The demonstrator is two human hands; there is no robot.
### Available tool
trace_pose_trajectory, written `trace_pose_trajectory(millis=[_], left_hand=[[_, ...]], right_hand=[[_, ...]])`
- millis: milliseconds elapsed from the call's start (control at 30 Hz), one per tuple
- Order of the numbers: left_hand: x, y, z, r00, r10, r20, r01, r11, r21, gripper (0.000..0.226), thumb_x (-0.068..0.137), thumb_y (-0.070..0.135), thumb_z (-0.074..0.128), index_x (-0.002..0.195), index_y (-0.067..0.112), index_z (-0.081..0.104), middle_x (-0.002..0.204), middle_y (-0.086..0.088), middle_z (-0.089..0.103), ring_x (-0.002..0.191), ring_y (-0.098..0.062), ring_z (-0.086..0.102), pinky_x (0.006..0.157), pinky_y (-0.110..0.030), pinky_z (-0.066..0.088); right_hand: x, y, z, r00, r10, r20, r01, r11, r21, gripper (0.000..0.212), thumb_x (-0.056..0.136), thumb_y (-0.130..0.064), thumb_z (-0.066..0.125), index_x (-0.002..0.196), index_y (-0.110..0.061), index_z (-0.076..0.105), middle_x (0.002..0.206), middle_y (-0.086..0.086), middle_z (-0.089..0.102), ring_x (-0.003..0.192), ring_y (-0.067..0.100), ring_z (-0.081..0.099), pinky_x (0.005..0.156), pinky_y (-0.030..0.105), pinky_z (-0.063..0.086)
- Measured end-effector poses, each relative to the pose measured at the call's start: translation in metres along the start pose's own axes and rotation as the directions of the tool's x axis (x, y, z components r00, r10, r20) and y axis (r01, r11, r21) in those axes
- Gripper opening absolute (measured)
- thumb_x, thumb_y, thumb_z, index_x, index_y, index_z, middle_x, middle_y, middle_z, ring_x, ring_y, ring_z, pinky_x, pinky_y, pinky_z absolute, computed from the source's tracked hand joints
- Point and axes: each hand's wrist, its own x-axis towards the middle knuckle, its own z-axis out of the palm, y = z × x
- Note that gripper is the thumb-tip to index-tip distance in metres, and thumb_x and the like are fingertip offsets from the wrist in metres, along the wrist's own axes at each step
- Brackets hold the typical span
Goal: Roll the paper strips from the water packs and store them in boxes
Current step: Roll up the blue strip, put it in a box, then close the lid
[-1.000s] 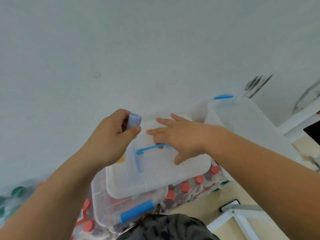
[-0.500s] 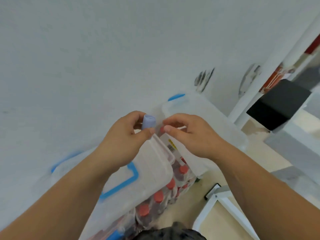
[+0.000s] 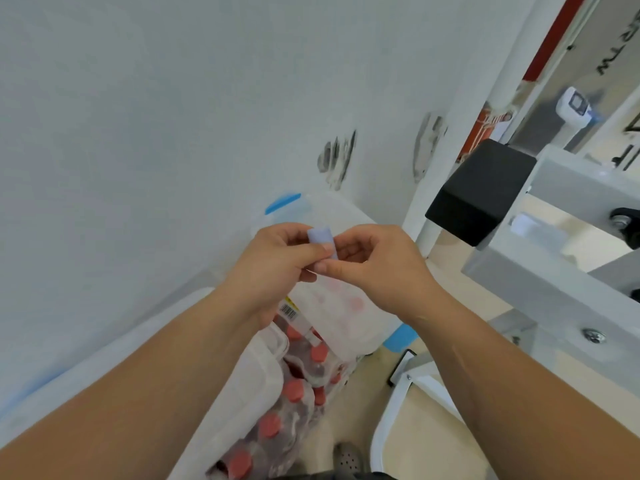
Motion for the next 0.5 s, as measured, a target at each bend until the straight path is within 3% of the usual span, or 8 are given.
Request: trace_pose_trajectory(millis=[100,167,200,267,333,400,500], left_hand=[[0.011,-0.002,0.001,1.0,-0.009,-0.011,0.01,0.998,0.054,0.01,0.084,0.018,0.073,0.093,0.013,0.074,0.085,-0.004,0.075,0.079,-0.015,0.067,0.075,-0.033,0.049],[0.018,-0.007,-0.004,0.998,-0.009,-0.061,0.023,0.973,0.229,0.014,0.086,0.03,0.074,0.097,0.022,0.074,0.089,0.005,0.074,0.078,-0.011,0.066,0.076,-0.032,0.052],[0.022,-0.011,-0.009,0.994,0.024,-0.105,0.017,0.926,0.377,0.018,0.085,0.037,0.073,0.101,0.027,0.073,0.096,0.01,0.072,0.08,-0.01,0.064,0.079,-0.031,0.052],[0.027,-0.018,-0.024,0.981,0.127,-0.144,0.011,0.71,0.704,0.028,0.088,0.044,0.069,0.113,0.033,0.068,0.112,0.012,0.062,0.09,-0.011,0.061,0.087,-0.03,0.048],[0.03,-0.023,-0.035,0.983,0.15,-0.103,0.013,0.507,0.862,0.035,0.089,0.045,0.066,0.122,0.033,0.065,0.116,0.007,0.051,0.093,-0.011,0.056,0.087,-0.028,0.043],[0.031,-0.024,-0.041,0.99,0.107,-0.088,0.033,0.435,0.9,0.041,0.087,0.05,0.067,0.124,0.034,0.064,0.113,0.007,0.047,0.08,-0.003,0.052,0.083,-0.027,0.042],[0.032,-0.021,-0.046,0.992,0.08,-0.095,0.05,0.44,0.897,0.056,0.074,0.059,0.075,0.123,0.034,0.065,0.108,0.01,0.047,0.075,0.004,0.051,0.08,-0.027,0.046]], right_hand=[[0.015,0.007,0.0,0.999,0.049,-0.008,-0.049,0.999,-0.02,0.025,0.072,-0.031,0.092,0.086,-0.018,0.077,0.081,0.001,0.078,0.079,0.022,0.074,0.076,0.039,0.062],[0.028,0.015,0.0,0.993,0.116,-0.005,-0.116,0.991,-0.07,0.022,0.072,-0.032,0.091,0.082,-0.018,0.077,0.078,0.001,0.077,0.078,0.022,0.074,0.076,0.042,0.062],[0.036,0.02,-0.001,0.988,0.155,-0.001,-0.154,0.981,-0.121,0.021,0.072,-0.033,0.09,0.08,-0.018,0.077,0.076,0.0,0.076,0.075,0.021,0.073,0.075,0.043,0.062],[0.053,0.03,0.001,0.974,0.225,0.019,-0.213,0.945,-0.25,0.023,0.074,-0.035,0.086,0.078,-0.015,0.076,0.074,0.003,0.075,0.069,0.02,0.069,0.071,0.039,0.058],[0.075,0.039,0.009,0.967,0.247,0.057,-0.205,0.894,-0.398,0.034,0.078,-0.042,0.08,0.079,-0.008,0.076,0.079,0.012,0.074,0.066,0.021,0.063,0.063,0.033,0.051],[0.097,0.045,0.024,0.96,0.253,0.119,-0.152,0.83,-0.537,0.044,0.083,-0.048,0.073,0.08,-0.005,0.075,0.08,0.015,0.073,0.069,0.025,0.065,0.061,0.031,0.044],[0.125,0.058,0.053,0.931,0.299,0.207,-0.085,0.732,-0.676,0.046,0.087,-0.055,0.067,0.082,-0.009,0.07,0.077,0.006,0.067,0.074,0.026,0.063,0.064,0.031,0.043]])
